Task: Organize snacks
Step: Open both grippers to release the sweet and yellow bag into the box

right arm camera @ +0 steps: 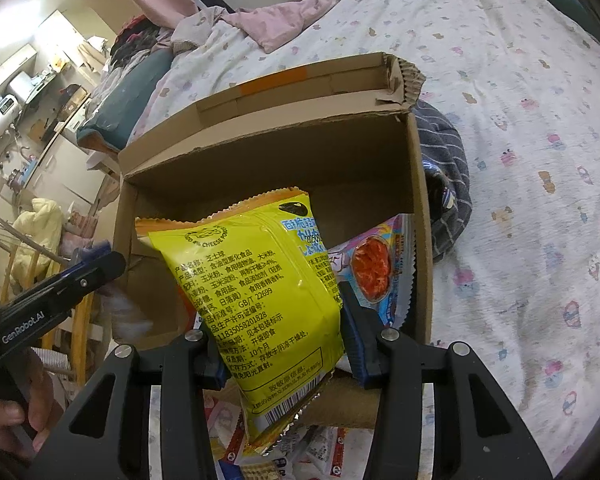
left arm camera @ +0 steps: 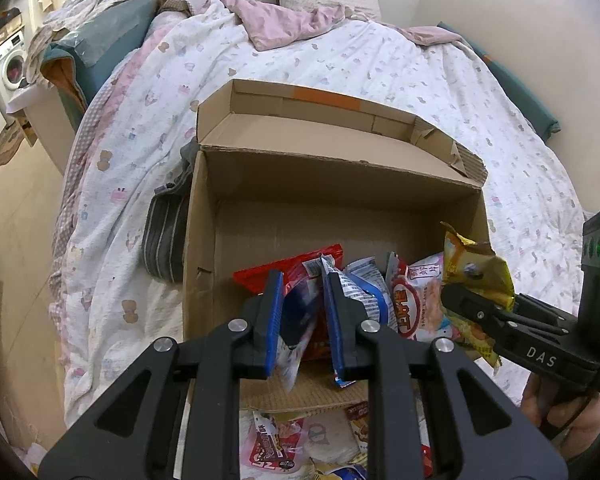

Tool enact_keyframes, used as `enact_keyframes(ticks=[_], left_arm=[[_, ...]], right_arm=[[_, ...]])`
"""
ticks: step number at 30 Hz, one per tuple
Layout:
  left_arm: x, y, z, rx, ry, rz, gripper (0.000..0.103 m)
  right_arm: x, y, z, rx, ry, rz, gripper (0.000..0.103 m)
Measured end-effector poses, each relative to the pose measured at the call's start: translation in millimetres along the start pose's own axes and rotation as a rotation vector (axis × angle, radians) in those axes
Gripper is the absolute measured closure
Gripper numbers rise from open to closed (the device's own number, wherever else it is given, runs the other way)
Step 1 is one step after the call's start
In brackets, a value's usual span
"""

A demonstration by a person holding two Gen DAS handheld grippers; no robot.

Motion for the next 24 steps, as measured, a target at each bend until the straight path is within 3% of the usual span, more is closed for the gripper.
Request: enact_keyframes(ticks=[5, 10, 12, 13, 18, 20, 24], left_arm=[[1, 1, 0, -0.002, 0.0, -0.006, 0.085], [2, 2, 1, -0.007, 0.011, -0.013, 0.084], [3, 3, 1, -0.004, 0.01, -0.018, 0.073], [3, 2, 1, -0.003, 0.008, -0.016, 0.062], [3, 0, 0, -0.027, 0.003, -0.004, 0.043], [3, 1, -2, -0.03, -0.005, -0.007, 0.03], [5, 1, -7, -0.049, -0.024, -0.016, 0.025]], right_arm=[[-1, -1, -1, -0.026, 0.001, -0.001, 0.049], [-3, -7, -3, -0.068, 0.007, 0.018, 0.032], [-4, -10, -2, -0.084, 0.024, 0.03, 0.023], [-5, -10, -2, -0.088, 0.03, 0.034, 0.02], [-7, -13, 3, -0.087, 0.056, 0.041, 0.019], [-8, -14, 4, -0.092, 0.057, 0.045, 0.019], [-7, -20, 4, -0.109, 0.058, 0.057, 0.019]])
Point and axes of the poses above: each gripper's, at about its wrist camera, not at the fingertips, and y roughly the way its jaws point, z to its right, x to its underside, the point moved 1 cm from there along y, roughly the way its jaws point, and after that the axes turned 11 degrees about y, right-handed, at the moved point
